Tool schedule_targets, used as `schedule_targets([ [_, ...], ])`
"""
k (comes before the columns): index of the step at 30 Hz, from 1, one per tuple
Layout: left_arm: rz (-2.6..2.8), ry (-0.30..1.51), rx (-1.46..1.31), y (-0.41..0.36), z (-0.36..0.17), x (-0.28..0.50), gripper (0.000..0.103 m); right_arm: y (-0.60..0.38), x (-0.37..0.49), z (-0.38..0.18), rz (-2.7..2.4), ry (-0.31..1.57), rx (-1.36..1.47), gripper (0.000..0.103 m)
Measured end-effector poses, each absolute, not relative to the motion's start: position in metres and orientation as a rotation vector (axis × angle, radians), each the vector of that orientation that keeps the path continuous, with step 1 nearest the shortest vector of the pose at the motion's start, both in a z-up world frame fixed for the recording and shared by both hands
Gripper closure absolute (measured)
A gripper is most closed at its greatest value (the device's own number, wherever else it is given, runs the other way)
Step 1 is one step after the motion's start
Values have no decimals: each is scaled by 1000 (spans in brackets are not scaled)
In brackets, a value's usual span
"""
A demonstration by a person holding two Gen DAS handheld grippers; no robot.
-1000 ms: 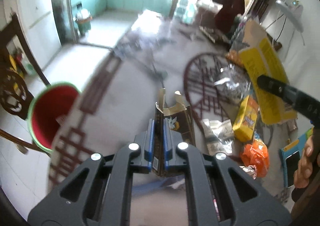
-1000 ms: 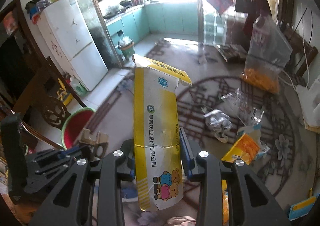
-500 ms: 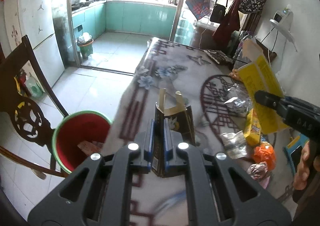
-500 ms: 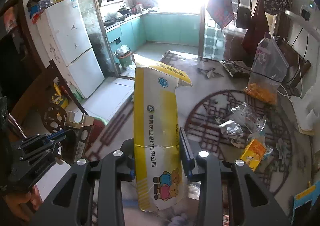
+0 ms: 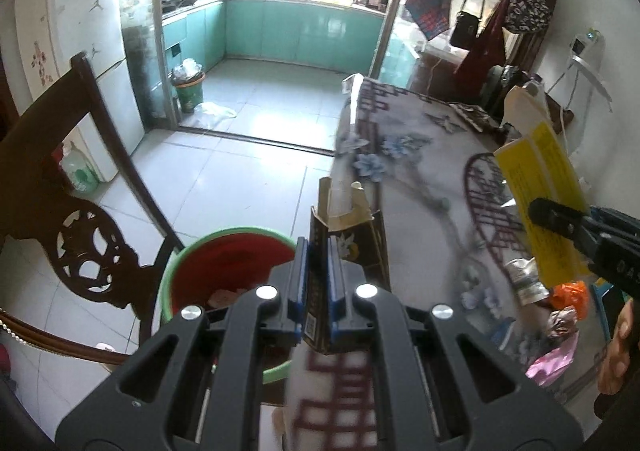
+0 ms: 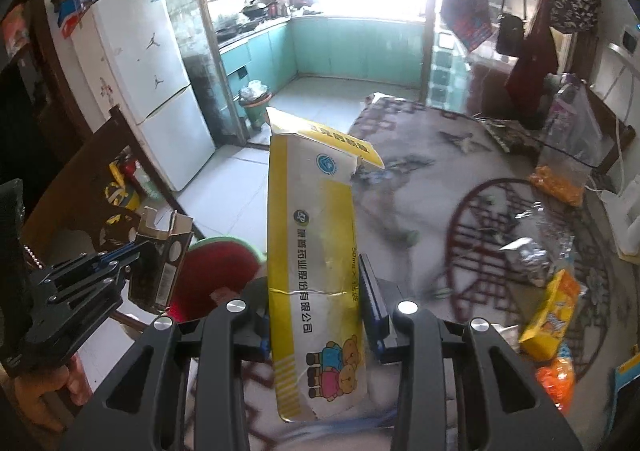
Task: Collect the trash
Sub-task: 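Carry the brown box and yellow box over the red bucket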
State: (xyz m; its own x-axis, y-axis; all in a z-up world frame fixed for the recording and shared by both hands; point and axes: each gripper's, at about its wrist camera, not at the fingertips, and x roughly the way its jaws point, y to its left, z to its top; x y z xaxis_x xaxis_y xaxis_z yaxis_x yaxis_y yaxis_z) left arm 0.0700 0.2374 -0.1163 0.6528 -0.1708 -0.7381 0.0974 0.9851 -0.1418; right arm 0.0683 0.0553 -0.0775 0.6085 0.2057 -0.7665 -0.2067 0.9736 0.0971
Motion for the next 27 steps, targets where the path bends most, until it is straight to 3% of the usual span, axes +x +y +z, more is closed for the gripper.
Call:
schedule_targets([
  [14,-34,968,-129,327,-168,78,95,164,93,-146,422,1090,-1,69],
  [27,-25,1021,-161,349,-187,102,95,191,120,-170,456,1175,16,69],
])
